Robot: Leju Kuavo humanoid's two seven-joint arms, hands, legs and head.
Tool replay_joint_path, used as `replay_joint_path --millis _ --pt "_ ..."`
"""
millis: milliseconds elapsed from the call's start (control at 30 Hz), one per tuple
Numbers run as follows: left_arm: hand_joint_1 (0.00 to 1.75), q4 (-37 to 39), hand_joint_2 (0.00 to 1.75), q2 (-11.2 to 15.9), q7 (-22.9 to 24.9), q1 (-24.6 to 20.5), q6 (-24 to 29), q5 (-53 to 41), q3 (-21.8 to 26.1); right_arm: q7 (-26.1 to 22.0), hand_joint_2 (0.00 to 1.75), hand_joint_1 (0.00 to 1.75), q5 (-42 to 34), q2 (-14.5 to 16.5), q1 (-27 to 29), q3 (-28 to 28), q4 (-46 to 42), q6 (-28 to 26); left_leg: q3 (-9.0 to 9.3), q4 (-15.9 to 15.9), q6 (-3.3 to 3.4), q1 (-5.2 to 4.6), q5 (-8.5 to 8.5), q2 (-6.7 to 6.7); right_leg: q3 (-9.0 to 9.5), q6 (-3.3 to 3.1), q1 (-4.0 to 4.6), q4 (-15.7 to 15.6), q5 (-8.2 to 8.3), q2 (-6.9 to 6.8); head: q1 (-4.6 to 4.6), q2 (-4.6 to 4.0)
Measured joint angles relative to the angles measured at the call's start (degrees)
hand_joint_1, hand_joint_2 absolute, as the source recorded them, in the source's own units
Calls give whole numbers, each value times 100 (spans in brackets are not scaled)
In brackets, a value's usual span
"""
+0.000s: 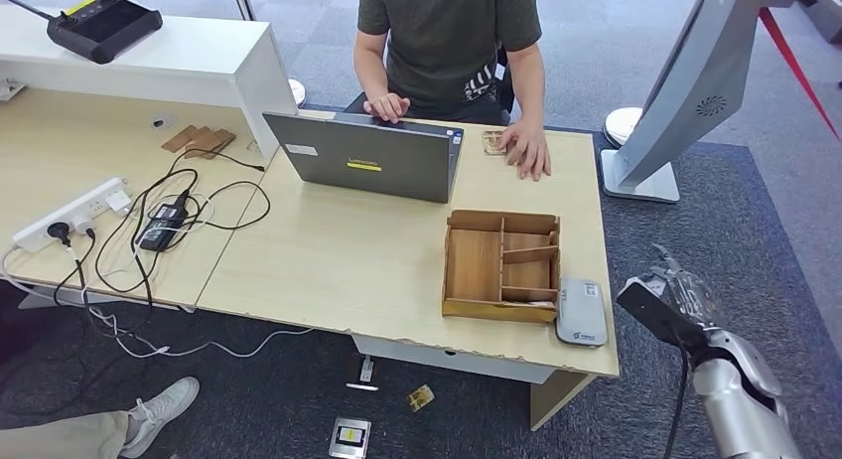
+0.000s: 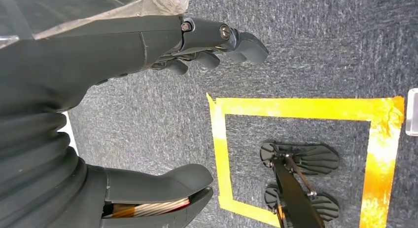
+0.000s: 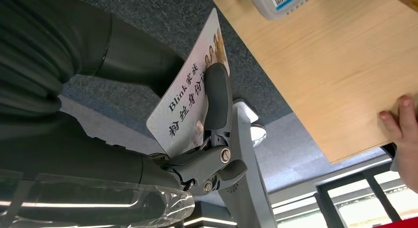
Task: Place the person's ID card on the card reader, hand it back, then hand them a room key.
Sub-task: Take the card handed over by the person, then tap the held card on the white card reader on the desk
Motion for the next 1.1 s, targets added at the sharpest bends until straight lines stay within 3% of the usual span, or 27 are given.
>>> replay_joint_path --millis 367,1100 --pt "0 0 175 34 103 -9 67 57 147 145 175 175 93 60 756 31 -1196 298 0 0 0 0 0 1 1 0 0 0 0 0 0 0" --pt "0 0 175 34 102 -25 99 38 254 206 175 175 393 283 813 197 -1469 303 0 0 0 0 0 1 1 -1 0 0 -1 0 0 0"
